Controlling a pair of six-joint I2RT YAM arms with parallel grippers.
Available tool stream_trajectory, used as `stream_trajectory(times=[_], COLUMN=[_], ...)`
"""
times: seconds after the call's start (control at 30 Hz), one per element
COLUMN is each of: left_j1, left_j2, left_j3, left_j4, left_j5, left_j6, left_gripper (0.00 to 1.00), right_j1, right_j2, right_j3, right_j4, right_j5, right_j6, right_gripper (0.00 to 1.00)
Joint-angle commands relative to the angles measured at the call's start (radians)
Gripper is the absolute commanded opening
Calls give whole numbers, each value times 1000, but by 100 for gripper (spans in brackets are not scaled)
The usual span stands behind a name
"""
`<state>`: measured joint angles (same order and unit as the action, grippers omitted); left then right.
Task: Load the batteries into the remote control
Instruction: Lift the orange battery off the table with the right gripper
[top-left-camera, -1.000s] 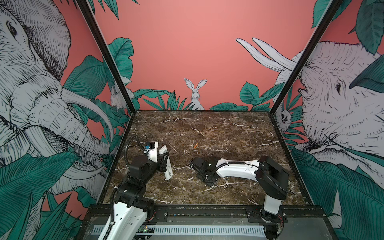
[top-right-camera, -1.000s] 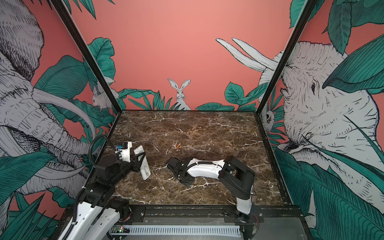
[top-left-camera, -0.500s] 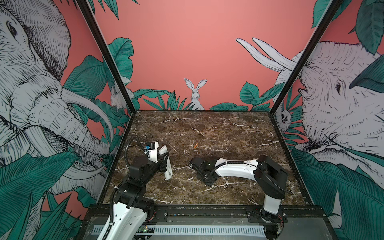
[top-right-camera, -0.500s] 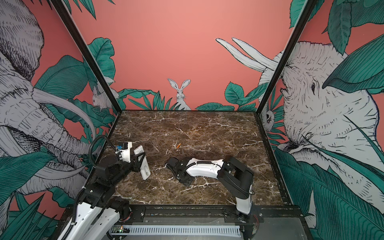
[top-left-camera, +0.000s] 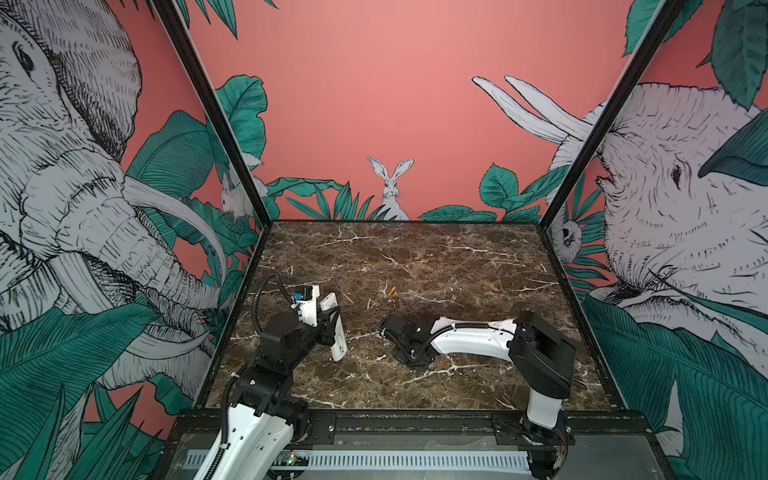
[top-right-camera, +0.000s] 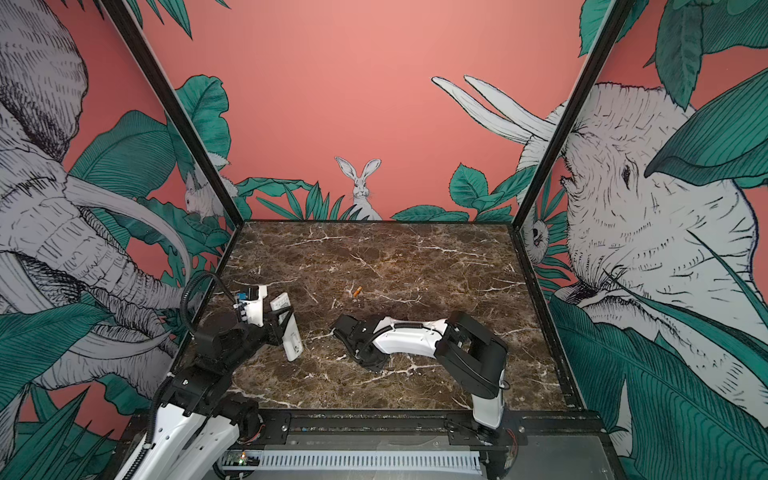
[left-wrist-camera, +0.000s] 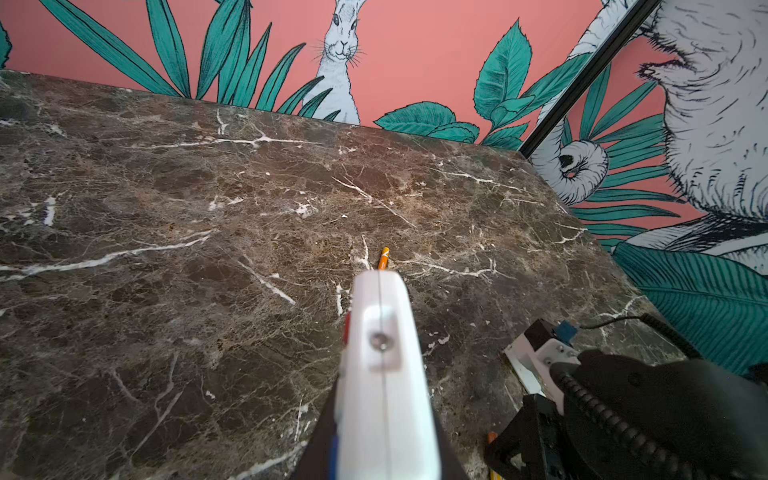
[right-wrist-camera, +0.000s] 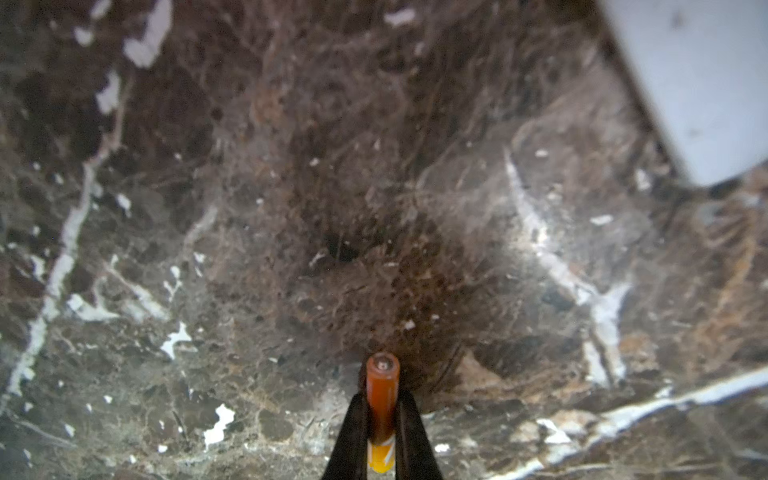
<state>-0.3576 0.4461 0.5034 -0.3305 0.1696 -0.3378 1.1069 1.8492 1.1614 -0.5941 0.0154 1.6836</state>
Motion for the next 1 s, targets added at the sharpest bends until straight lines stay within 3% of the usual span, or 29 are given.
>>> stream_trajectory(times=[0.0,0.37,0.53,0.77,0.97], left_j1=[-3,-3,-3,-3,-3], left_j2=[5,69,59,54,64], left_j3=[-4,7,14,16,3], left_j4=[42,89,70,45,79], left_j5=[43,231,300,329,334], left_j6=[-9,-52,-73,-89,-116], left_gripper=[0,0,0,0,0], right_j1=[-10,-68,-86,-95,-96], right_j2=[51,-51,-57,-93,-80], right_j3=[-74,-125,-124,-114,-128], right_j4=[-57,-170,-172,-164,-133], right_j5=[-17,73,41,51,23], right_j6=[-10,-481,-681,-819,-846], right_gripper=[8,0,0,3,8])
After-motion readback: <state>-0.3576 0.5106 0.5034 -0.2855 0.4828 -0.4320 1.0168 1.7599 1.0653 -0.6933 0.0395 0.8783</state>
